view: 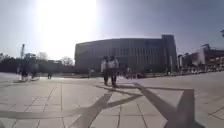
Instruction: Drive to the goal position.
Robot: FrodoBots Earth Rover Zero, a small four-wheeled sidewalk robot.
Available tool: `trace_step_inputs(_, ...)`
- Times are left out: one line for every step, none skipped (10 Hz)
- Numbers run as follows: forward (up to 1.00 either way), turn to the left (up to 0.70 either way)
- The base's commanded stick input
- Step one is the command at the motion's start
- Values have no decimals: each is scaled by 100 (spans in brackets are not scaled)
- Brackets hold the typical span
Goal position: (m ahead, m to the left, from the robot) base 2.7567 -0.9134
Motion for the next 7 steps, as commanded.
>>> trace_step_inputs(50, -50)
trace_step_inputs(50, -50)
trace_step_inputs(50, -50)
trace_step_inputs(50, -50)
trace_step_inputs(50, -34)
trace_step_inputs(50, -17)
trace_step_inputs(50, -7)
